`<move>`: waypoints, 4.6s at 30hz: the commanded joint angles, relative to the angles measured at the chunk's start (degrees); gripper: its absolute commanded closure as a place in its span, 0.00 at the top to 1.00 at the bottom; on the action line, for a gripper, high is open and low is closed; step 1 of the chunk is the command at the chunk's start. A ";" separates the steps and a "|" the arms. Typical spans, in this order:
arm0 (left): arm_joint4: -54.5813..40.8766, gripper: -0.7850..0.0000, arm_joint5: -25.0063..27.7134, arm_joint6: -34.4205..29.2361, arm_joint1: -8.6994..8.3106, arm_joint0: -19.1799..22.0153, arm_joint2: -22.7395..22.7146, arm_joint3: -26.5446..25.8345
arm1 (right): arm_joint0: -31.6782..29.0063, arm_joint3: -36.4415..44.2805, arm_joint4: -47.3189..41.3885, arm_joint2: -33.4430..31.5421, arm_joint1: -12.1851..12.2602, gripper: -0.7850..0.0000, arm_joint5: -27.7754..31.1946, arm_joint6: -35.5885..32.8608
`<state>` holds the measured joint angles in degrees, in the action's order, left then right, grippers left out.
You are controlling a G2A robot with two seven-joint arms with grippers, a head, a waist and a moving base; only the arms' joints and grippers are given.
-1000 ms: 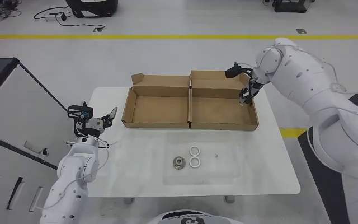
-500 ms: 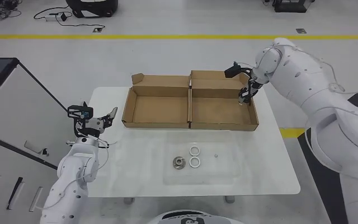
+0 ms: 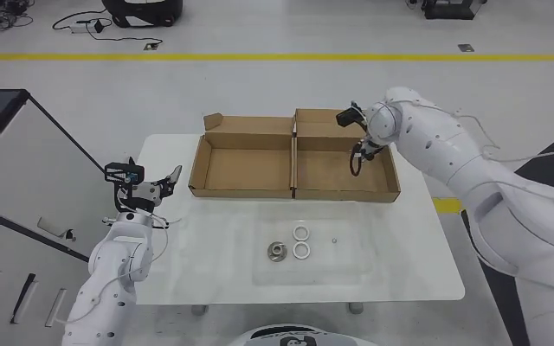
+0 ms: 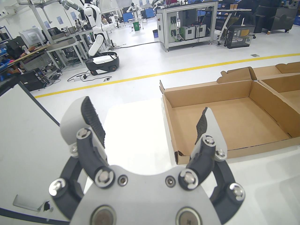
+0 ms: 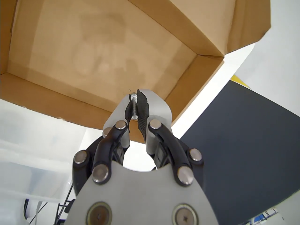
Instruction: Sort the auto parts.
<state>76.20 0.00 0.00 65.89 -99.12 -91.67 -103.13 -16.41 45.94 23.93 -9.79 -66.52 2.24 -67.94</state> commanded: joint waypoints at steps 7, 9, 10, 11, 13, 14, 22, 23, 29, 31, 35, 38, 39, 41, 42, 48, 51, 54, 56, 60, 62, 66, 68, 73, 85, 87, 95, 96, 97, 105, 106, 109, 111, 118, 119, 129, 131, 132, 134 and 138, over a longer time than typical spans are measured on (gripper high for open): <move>0.00 1.00 0.00 0.00 0.00 0.00 0.00 0.00 | -3.60 -0.84 0.79 -1.49 -0.59 0.00 -1.12 5.17; 0.00 1.00 0.00 0.00 0.00 0.00 0.00 0.00 | -4.23 -1.37 1.14 -1.87 -0.67 0.00 -0.98 6.29; 0.00 1.00 0.00 0.00 0.00 0.00 0.00 0.00 | -4.58 -1.63 1.07 -2.16 -0.72 0.00 -0.80 7.07; 0.00 1.00 0.00 0.00 0.00 0.00 0.00 0.00 | -4.96 -2.04 1.31 -2.26 -0.78 0.00 -0.71 7.40; 0.00 1.00 0.00 0.00 0.00 0.00 0.00 0.00 | -5.53 -2.62 1.88 -2.37 -1.01 0.00 -0.62 7.56; 0.00 1.00 0.00 0.00 0.00 0.00 0.00 0.00 | -5.78 -3.01 1.79 -2.57 -1.14 0.00 -0.64 7.64; 0.00 1.00 0.00 0.00 0.00 0.00 0.00 0.00 | -6.87 -5.24 3.00 -3.47 -2.31 0.00 0.13 7.32; 0.00 1.00 0.00 0.00 0.00 0.00 0.00 0.00 | -6.97 -5.48 3.16 -3.59 -2.46 0.00 0.20 7.37; 0.00 1.00 0.00 0.00 0.00 0.00 0.00 0.00 | -7.39 -6.89 4.30 -4.30 -3.25 0.00 0.80 7.52; 0.00 1.00 0.00 0.00 0.00 0.00 0.00 0.00 | -7.51 -7.29 4.74 -4.53 -3.50 0.00 0.94 7.61; 0.00 1.00 0.00 0.00 0.00 0.00 0.00 0.00 | -7.84 -8.26 5.32 -5.00 -3.96 0.00 1.57 7.52; 0.00 1.00 0.00 0.00 0.00 0.00 0.00 0.00 | -8.11 -9.07 5.54 -5.40 -4.30 0.00 2.06 7.43; 0.00 1.00 0.00 0.00 0.00 0.00 0.00 0.00 | -8.23 -9.33 5.58 -5.52 -4.42 0.00 2.28 7.36; 0.00 1.00 0.00 0.00 0.00 0.00 0.00 0.00 | -8.45 -9.88 5.72 -5.76 -4.65 0.00 2.75 7.39; 0.00 1.00 0.00 0.00 0.00 0.00 0.00 0.00 | -8.56 -10.12 5.78 -5.88 -4.77 0.00 2.92 7.40; 0.00 1.00 0.00 0.00 0.00 0.00 0.00 0.00 | -8.84 -10.94 6.27 -6.70 -5.38 0.19 4.02 7.50; 0.00 1.00 0.00 0.00 0.00 0.00 0.00 0.00 | -8.78 -11.05 6.59 -7.21 -5.52 0.54 4.59 7.53; 0.00 1.00 0.00 0.00 0.00 0.00 0.00 0.00 | -8.58 -10.91 7.15 -7.72 -5.53 0.81 5.10 7.36; 0.00 1.00 0.00 0.00 0.00 0.00 0.00 0.00 | -8.23 -10.40 7.88 -8.07 -5.43 0.89 5.41 7.39; 0.00 1.00 0.00 0.00 0.00 0.00 0.00 0.00 | -7.16 -7.98 9.02 -9.26 -4.72 1.00 7.40 6.93; 0.00 1.00 0.00 0.00 0.00 0.00 0.00 0.00 | -6.47 -6.26 9.52 -10.15 -3.94 1.00 9.81 6.33; 0.00 1.00 0.00 0.00 0.00 0.00 0.00 0.00 | -5.56 -1.12 10.67 -12.22 -1.69 1.00 15.67 3.75; 0.00 1.00 0.00 0.00 0.00 0.00 0.00 0.00 | -5.50 2.52 10.58 -13.73 -0.26 1.00 18.75 2.15; 0.00 1.00 0.00 0.00 0.00 0.00 0.00 0.00 | -7.09 14.43 10.44 -18.36 4.06 1.00 24.06 -3.46; 0.00 1.00 0.00 0.00 0.00 0.00 0.00 0.00 | -11.64 42.61 6.09 -19.36 15.13 1.00 26.72 -7.40; 0.00 1.00 0.00 0.00 0.00 0.00 0.00 0.00 | -10.22 44.64 4.51 -17.22 16.77 1.00 27.14 -6.98; 0.00 1.00 0.00 0.00 0.00 0.00 0.00 0.00 | -1.31 49.36 -3.87 -4.88 21.00 1.00 30.02 -4.10; 0.00 1.00 0.00 0.00 0.00 0.00 0.00 0.00 | 0.09 49.70 -5.00 -3.04 21.26 1.00 30.32 -3.80; 0.00 1.00 0.00 0.00 0.00 0.00 0.00 0.00 | 1.50 50.03 -6.24 -1.21 21.46 1.00 30.64 -3.49; 0.00 1.00 0.00 0.00 0.00 0.00 0.00 0.00 | 1.38 54.54 -9.60 0.05 21.03 1.00 27.54 -6.61; 0.00 1.00 0.00 0.00 0.00 0.00 0.00 0.00 | 1.07 54.95 -9.49 0.05 20.80 1.00 26.86 -7.29; 0.00 1.00 0.00 0.00 0.00 0.00 0.00 0.00 | -0.24 56.05 -9.59 0.05 20.05 1.00 24.73 -9.42; 0.00 1.00 0.00 0.00 0.00 0.00 0.00 0.00 | -1.13 56.47 -9.89 0.05 19.61 1.00 23.29 -10.87; 0.00 1.00 0.00 0.00 0.00 0.00 0.00 0.00 | -3.92 55.79 -10.11 0.05 18.07 1.00 19.82 -14.33; 0.00 1.00 0.00 0.00 0.00 0.00 0.00 0.00 | -3.94 55.65 -10.04 0.05 17.99 1.00 19.66 -14.49; 0.00 1.00 0.00 0.00 0.00 0.00 0.00 0.00 | -4.87 54.63 -8.85 0.05 18.04 1.00 18.23 -13.61; 0.00 1.00 0.00 0.00 0.00 0.00 0.00 0.00 | -6.07 55.00 -7.80 0.05 17.96 1.00 18.26 -15.03; 0.00 1.00 0.00 0.00 0.00 0.00 0.00 0.00 | -6.25 55.11 -7.86 0.00 17.90 1.00 17.97 -15.47; 0.00 1.00 0.00 0.00 0.00 0.00 0.00 0.00 | -6.58 54.67 -8.54 -0.03 17.83 1.00 17.96 -16.14; 0.00 1.00 0.00 0.00 0.00 0.00 0.00 0.00 | -6.84 53.94 -9.88 -0.02 17.41 1.00 17.62 -16.48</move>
<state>76.20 0.00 0.00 65.89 -99.12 -91.67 -103.13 -23.22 100.11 14.41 -9.83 -48.99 19.84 -84.46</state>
